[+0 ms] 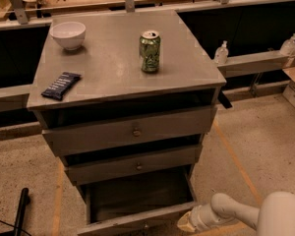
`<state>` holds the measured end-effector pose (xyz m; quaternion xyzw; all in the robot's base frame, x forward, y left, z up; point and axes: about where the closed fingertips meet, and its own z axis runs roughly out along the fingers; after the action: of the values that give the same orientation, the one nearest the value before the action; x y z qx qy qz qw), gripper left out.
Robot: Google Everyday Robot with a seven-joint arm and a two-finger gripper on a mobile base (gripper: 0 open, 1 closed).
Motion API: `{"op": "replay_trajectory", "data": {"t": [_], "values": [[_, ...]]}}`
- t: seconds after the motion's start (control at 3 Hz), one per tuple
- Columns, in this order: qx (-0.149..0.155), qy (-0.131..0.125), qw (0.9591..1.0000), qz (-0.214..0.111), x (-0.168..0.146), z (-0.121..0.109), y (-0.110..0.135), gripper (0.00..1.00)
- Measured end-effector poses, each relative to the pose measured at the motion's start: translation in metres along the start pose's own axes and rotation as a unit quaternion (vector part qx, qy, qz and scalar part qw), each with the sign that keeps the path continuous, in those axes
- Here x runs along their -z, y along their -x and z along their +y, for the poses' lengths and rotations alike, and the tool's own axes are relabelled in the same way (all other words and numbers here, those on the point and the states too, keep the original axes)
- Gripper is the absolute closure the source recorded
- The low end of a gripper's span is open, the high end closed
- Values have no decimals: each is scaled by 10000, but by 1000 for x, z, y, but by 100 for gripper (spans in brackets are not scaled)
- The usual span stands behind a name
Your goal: Close bottom drawer
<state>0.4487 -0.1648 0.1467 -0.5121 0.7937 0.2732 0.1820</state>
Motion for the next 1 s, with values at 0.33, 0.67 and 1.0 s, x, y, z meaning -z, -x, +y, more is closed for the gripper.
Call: {"op": "replay_trajectory", "data": {"t": [0.33, 0.67, 1.0], "values": [[128, -258, 9995, -85, -6, -11, 8, 100], [200, -410, 9989, -126, -11, -20, 18, 100], [201, -485, 9983, -248, -13, -31, 26, 100]]}}
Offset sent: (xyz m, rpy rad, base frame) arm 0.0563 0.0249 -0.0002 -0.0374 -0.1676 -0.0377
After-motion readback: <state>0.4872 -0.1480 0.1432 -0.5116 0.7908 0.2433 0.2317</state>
